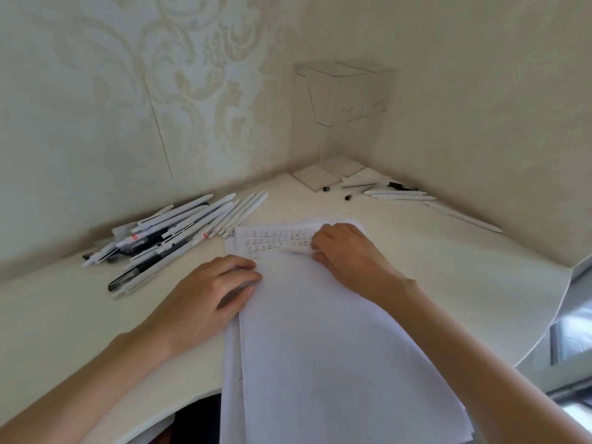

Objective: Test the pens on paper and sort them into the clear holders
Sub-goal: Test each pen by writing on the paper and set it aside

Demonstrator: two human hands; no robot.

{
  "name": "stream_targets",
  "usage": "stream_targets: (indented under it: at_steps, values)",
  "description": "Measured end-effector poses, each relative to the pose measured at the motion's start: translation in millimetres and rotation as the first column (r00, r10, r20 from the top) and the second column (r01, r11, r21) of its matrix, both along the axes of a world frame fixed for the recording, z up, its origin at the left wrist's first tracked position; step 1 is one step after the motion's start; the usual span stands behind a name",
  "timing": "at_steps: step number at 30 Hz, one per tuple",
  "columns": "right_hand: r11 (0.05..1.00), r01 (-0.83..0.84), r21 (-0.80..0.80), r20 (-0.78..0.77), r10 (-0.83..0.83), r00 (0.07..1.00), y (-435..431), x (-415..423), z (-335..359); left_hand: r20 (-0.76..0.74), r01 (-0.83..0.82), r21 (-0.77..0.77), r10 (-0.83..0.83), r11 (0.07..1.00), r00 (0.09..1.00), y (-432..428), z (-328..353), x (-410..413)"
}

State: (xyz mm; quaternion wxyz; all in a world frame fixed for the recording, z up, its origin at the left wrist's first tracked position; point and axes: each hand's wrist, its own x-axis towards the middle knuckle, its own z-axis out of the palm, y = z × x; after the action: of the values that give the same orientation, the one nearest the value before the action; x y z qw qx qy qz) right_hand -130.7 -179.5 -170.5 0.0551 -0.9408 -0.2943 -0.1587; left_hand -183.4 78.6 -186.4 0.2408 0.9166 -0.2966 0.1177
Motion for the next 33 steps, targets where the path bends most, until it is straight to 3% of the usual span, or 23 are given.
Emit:
stream_targets:
  at_steps: [5,10,19,23,26,29,33]
  values:
    - [0.991,0.121,0.054,-0.030,-0.120,0.992,35.0,7.1,9.2,-0.009,-0.014,0.023,0.014,1.000,1.000,-0.5,-0.7,-1.7]
    - [0.946,0.295,0.137,0.084,-0.308,0.948,59.8,7.3,-3.8,-0.015,-0.011,0.048,0.012,0.999,1.000,-1.0,-1.3,-1.2]
    - [0.949,0.184,0.256,0.245,-0.248,0.937,57.3,9.2,-8.2,-0.011,-0.013,0.068,0.014,0.998,1.000,-1.2,-1.2,-2.1]
    - [0.903,-0.014,0.429,0.272,-0.115,0.955,56.4,9.1,1.9,-0.008,-0.009,0.074,0.009,0.997,1.000,-2.1,0.0,-3.2]
    - [0.787,-0.061,0.614,0.173,-0.059,0.983,57.4,0.8,18.0,-0.005,-0.001,0.092,0.001,0.996,1.000,-2.9,0.4,-4.6]
    - [0.728,0.022,0.685,0.057,-0.083,0.995,64.6,-12.7,28.2,-0.008,0.021,0.139,-0.020,0.990,1.000,-2.7,-0.6,-4.9]
    - [0.551,0.294,0.781,-0.391,0.064,0.918,82.4,-11.6,37.5,-0.013,0.027,0.124,-0.026,0.992,1.000,-4.5,-0.1,-4.4]
